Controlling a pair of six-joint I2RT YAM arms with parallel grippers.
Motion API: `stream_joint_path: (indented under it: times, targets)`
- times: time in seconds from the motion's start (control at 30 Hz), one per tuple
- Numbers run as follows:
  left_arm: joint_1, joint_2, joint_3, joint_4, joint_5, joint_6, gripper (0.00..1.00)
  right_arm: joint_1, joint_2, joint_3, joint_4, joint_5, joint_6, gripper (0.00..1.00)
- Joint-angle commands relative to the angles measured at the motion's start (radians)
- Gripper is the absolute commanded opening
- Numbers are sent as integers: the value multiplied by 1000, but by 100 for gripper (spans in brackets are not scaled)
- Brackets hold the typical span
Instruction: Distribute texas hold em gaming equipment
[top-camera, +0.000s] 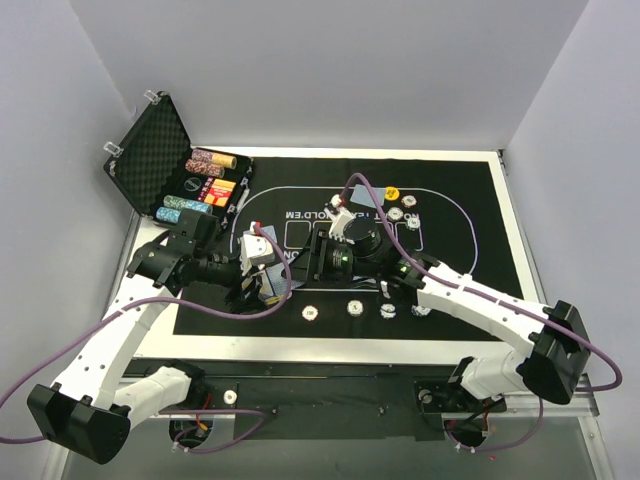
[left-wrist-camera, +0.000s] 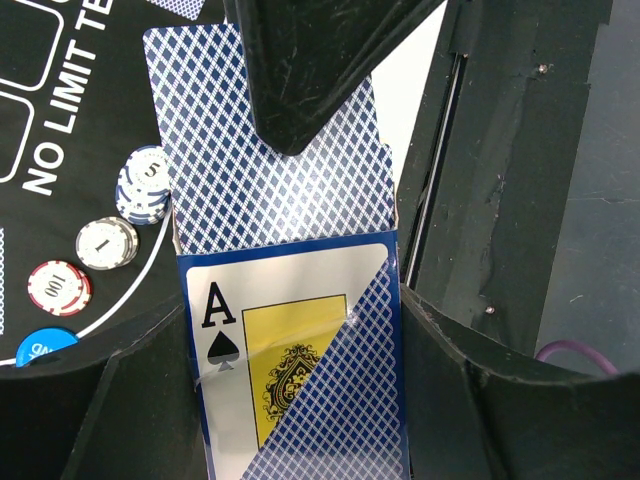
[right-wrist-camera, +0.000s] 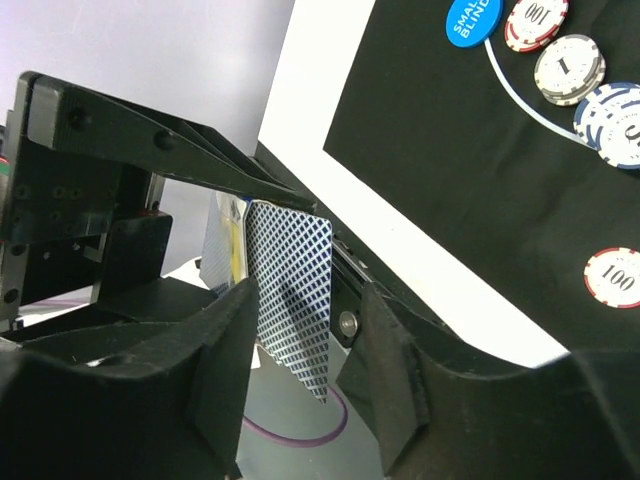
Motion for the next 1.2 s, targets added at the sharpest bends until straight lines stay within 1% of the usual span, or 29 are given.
stream_joint_path:
  times: [0.0,0.1,0.17,0.2,0.33,0.4,0.47,0.53,0.63,0.83,0.97,1.0,1.03,1.07,1.1,1.13,1.17]
  targets:
    - [-5,-23,12,47,35,-11,0,-13,-23,1,38,-12,17,36]
    - [-5,-26,10,49,35,-11,0,-27,-47,-25,38,-12,28,28]
    - [-5,-26,10,52,35,-13,0,-38,-64,-45,41,-13,40,21]
    - [-5,-26,9,52,33,-13,0,-42,-71,-50,48,-15,46,15]
    - [-5,-30,10,50,31,-13,0,-78,-101,-100,98,-39,118,10]
    - [-5,-30,10,49,30,-13,0,-101,-113,-154,194,-70,169,8]
    - [-5,-31,9,49,28,-13,0,-119,-130,-184,238,-87,199,3]
    - [-5,-31,9,47,27,-13,0,-135,-150,-197,247,-93,209,1]
    - [-5,-31,7,47,24,-13,0,-150,-184,-200,235,-99,207,0]
    - [-5,-28,9,49,30,-21,0,-202,-236,-160,135,-105,158,0]
    - [-5,-31,10,44,30,-21,0,-271,-250,-84,46,-119,82,0]
    - [-5,-33,9,43,28,-19,0,-301,-242,-70,7,-116,57,0]
    - [-5,-34,7,40,27,-19,0,-311,-235,-23,-71,-108,-11,0]
    - [-5,-37,4,41,27,-19,0,-326,-212,5,-121,-70,-46,0]
    - [-5,-37,-1,41,19,-21,0,-331,-189,72,-229,-49,-108,0]
    - [-5,-36,-1,47,9,-28,0,-342,-137,97,-256,-23,-130,0]
    - [-5,-37,-1,49,8,-30,0,-343,-111,161,-327,-6,-191,0]
